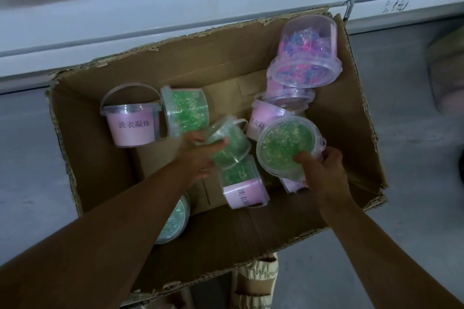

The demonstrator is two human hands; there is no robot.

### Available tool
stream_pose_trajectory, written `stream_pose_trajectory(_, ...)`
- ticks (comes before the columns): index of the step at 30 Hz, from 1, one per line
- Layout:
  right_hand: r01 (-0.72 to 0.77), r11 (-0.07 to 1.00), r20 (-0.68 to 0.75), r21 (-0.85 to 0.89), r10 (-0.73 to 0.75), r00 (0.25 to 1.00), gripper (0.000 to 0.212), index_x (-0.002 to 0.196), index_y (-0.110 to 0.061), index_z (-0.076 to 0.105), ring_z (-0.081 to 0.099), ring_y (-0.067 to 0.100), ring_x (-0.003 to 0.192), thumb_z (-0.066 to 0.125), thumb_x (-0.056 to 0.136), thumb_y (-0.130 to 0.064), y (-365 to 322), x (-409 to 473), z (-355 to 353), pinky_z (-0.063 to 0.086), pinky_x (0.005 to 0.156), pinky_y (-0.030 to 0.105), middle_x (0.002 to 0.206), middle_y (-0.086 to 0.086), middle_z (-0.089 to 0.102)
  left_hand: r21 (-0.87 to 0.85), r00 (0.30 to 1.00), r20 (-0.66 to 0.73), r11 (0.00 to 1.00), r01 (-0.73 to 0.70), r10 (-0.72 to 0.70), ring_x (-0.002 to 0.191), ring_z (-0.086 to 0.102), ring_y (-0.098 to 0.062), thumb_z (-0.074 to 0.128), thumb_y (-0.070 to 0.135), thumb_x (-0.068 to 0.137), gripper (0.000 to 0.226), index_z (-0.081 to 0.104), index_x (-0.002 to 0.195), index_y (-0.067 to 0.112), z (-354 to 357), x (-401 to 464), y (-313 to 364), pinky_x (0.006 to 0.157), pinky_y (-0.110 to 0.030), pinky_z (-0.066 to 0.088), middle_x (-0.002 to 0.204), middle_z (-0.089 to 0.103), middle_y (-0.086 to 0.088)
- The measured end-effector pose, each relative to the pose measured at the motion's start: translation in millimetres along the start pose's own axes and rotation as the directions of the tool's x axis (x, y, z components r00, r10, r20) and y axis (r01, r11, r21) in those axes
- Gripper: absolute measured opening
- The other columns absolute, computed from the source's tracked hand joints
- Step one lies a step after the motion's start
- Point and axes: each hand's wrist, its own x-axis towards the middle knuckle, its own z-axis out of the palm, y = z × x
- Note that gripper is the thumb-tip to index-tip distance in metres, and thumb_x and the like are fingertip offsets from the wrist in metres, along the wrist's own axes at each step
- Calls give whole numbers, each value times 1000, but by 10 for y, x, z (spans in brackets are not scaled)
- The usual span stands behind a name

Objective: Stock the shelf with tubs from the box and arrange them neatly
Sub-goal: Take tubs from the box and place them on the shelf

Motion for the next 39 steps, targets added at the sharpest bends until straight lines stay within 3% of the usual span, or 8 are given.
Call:
stream_pose_trajectory(4, -1, 1000, 12, -7, 1, 1000, 70, 131, -13, 34, 50, 31, 112, 71, 73, -26, 27, -7, 7, 49, 89, 45, 126, 12, 48, -118, 990, -126, 992, 45, -60, 70, 54, -16, 50, 40, 94, 29, 55, 108, 15, 58, 56, 27, 55, -30, 47, 101, 59, -6)
stream_pose_trajectory(10, -4, 1000, 40, -25, 5, 999, 79, 129, -14, 37, 50, 29, 112, 68, 62, -41, -16, -26, -11, 48, 89, 43, 124, 10, 50, -364, 965, -139, 917, 161, -224, 50, 49, -12, 60, 14, 89, 21, 58, 109, 5, 78, 191, 2, 31, -17, 40, 79, 50, -10)
stream_pose_trajectory(15, 9, 999, 37, -48, -7, 999, 94, 127, -17, 38, 49, 30, 115, 59, 44, -55, -33, -68, -3, 47, 93, 51, 124, 7, 51, -486, 955, -40, 841, 240, -295, 58, 47, -12, 58, 10, 90, 15, 51, 77, 7, 31, 75, 9, 34, -16, 46, 72, 46, -9)
stream_pose_trajectory(20, -5, 1000, 48, -24, 6, 999, 73, 132, -15, 35, 50, 28, 114, 70, 71, -34, -59, -104, -25, 47, 90, 42, 123, 6, 52, -450, 959, -106, 873, 189, -263, 36, 44, -9, 55, 10, 91, 21, 44, 73, 12, 48, -98, 13, 43, -22, 45, 43, 43, -5)
stream_pose_trajectory(23, -24, 1000, 43, 0, 24, 999, 69, 133, -10, 37, 54, 26, 108, 72, 75, -25, -81, -121, -58, 48, 85, 38, 120, 6, 53, -429, 962, -175, 896, 116, -209, 55, 45, -13, 56, 6, 90, 6, 52, 93, 6, 47, -247, 42, 52, -24, 47, 67, 47, -8)
stream_pose_trajectory(29, -74, 995, 38, 60, 71, 997, 69, 128, -9, 43, 59, 32, 103, 73, 72, -37, -326, -418, -183, 50, 90, 52, 114, 11, 59, -408, 968, -227, 913, 4, -105, 86, 55, -22, 57, 3, 89, 39, 49, 126, 7, -100, -714, 182, 61, -29, 50, 124, 52, -15)
stream_pose_trajectory(32, -56, 993, 32, 101, 53, 998, 76, 119, -14, 54, 62, 29, 98, 67, 55, -52, -549, -629, -291, 52, 87, 51, 110, 9, 63, -394, 972, -234, 917, -61, -36, 88, 60, -24, 57, 1, 88, 30, 51, 116, 11, -196, -1079, 366, 67, -33, 51, 120, 58, -13)
stream_pose_trajectory(39, 90, 985, 70, 147, -101, 992, 61, 109, -22, 65, 65, 28, 97, 62, 59, -56, -1348, -1250, -677, 50, 89, 51, 103, 5, 70, -394, 958, -243, 886, -242, 154, 78, 55, -23, 57, -3, 87, 27, 54, 108, 12, -411, -2201, 1086, 61, -30, 45, 104, 58, -15)
